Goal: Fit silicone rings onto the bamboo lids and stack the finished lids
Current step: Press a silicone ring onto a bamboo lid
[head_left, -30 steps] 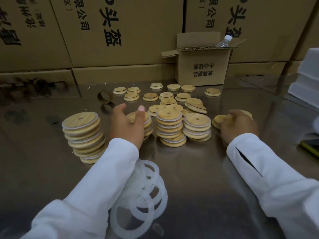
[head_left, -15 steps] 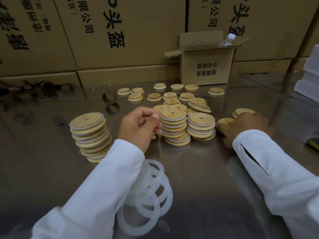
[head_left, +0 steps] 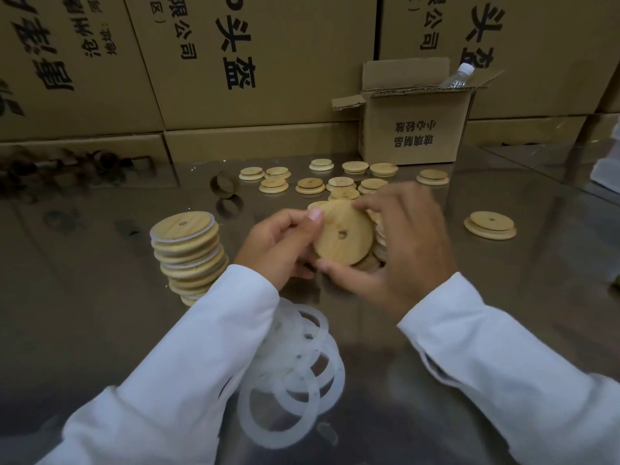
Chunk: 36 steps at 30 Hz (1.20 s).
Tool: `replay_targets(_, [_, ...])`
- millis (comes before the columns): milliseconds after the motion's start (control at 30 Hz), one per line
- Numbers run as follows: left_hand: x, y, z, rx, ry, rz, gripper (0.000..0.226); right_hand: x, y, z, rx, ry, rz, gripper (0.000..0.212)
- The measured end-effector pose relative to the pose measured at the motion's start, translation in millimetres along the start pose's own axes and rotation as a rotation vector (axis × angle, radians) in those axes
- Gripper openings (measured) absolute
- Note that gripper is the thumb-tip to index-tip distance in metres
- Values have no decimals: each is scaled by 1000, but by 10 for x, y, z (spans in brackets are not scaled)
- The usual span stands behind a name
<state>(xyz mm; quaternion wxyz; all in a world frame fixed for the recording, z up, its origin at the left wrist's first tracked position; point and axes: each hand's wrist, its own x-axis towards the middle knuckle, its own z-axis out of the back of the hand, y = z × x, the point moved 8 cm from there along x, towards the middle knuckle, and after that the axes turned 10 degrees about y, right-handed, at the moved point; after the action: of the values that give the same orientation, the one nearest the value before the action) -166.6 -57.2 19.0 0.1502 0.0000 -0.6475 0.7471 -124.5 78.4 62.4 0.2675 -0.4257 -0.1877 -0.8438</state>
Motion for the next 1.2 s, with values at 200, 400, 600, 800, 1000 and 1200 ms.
replay_targets(200, [-21,-32,80,151,-2,-76,27,-75,113,-278,270,203,-105,77])
replay_targets(400, [-1,38,343,-67,-138,-77,31,-291,-122,-703,248,584,-441,35])
replay_targets(600, [35,70,333,-113,-154,-73,24,-364,106,-841,362,679,-384,24])
replay_targets(800, [51,67,311,-60,-108,-93,30,-408,176,-900,531,760,-432,21])
replay_targets(1000, [59,134,358,-93,-130,-65,29,-193,19,-624,478,506,-391,19])
replay_targets(1200, [24,146,372,-122,-170,-33,30,-87,-5,-490,438,528,-187,18])
